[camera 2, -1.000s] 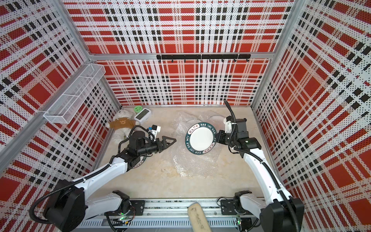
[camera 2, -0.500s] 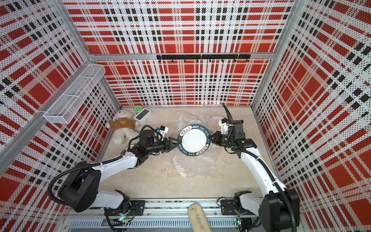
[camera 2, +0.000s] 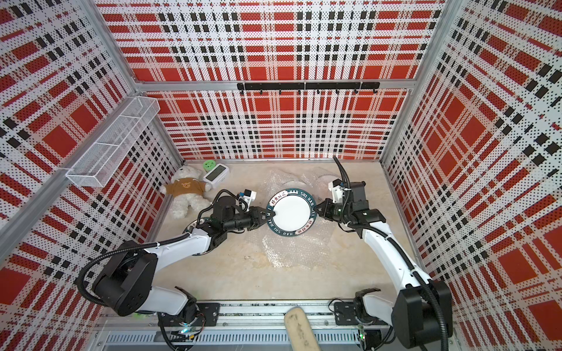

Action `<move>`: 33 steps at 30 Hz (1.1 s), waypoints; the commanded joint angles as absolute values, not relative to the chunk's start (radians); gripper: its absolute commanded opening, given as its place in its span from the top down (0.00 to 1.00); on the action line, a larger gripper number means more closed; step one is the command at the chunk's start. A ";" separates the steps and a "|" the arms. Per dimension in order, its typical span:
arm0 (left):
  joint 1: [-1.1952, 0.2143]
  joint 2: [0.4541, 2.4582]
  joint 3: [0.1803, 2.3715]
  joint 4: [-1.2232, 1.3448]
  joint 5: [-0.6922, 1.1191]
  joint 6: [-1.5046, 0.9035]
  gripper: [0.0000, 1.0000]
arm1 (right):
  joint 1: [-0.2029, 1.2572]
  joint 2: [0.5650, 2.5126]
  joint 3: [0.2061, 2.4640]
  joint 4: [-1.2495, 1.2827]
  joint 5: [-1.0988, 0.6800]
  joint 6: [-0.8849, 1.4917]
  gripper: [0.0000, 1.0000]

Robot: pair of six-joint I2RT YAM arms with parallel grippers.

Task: Unpack dinner plates from bubble wrap
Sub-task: Pick up the plate from the bubble wrap.

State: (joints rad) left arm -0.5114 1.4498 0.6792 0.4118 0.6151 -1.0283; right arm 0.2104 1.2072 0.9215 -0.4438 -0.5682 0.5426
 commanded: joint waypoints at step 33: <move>-0.509 1.370 0.629 0.338 0.512 -1.098 1.00 | 0.261 1.225 0.916 -0.362 -0.514 0.516 1.00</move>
